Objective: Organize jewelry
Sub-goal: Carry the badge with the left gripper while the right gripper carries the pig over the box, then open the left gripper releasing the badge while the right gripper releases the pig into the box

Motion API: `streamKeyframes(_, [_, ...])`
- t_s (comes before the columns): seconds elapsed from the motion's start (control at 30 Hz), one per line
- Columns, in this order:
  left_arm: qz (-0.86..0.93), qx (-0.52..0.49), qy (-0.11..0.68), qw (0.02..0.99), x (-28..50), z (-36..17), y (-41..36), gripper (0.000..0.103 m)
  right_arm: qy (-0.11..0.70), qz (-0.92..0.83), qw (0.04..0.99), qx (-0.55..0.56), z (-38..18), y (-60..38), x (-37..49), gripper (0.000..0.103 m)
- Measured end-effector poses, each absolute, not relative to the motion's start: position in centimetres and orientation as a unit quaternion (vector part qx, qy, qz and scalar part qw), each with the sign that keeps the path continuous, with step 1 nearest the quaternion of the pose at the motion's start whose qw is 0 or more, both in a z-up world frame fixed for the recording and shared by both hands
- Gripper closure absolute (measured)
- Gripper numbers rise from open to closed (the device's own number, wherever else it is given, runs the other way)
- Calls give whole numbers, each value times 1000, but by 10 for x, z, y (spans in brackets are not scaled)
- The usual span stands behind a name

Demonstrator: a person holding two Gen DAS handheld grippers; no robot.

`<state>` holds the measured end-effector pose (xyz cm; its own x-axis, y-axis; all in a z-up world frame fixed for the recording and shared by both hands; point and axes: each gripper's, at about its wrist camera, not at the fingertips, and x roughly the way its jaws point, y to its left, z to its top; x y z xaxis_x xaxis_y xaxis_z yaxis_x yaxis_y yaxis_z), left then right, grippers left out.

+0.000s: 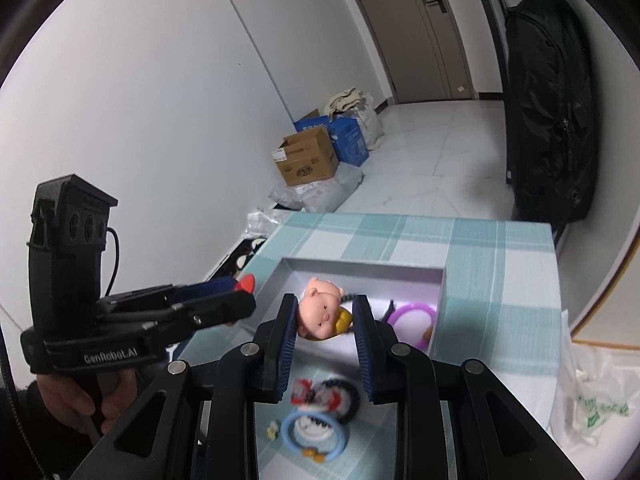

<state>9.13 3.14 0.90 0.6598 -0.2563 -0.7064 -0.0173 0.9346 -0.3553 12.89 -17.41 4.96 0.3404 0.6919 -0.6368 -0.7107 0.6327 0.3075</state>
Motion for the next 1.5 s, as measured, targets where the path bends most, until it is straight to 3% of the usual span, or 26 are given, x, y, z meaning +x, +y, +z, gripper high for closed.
streamKeyframes(0.6, [-67, -190, 458, 866, 137, -23, 46, 65, 437, 416, 797, 10, 23, -150, 171, 77])
streamKeyframes(1.33, [-58, -197, 449, 869, 138, -27, 45, 65, 445, 370, 815, -22, 15, -142, 172, 74])
streamKeyframes(1.4, [-54, -194, 454, 868, 139, -27, 44, 58, 445, 367, 816, -20, 16, -143, 172, 72])
streamKeyframes(1.43, [-56, -198, 453, 868, 138, -27, 45, 53, 443, 365, 819, -17, 18, -145, 172, 66])
streamKeyframes(1.5, [-54, -213, 445, 868, 136, -25, 49, 33, 435, 363, 824, -8, 22, -150, 171, 51])
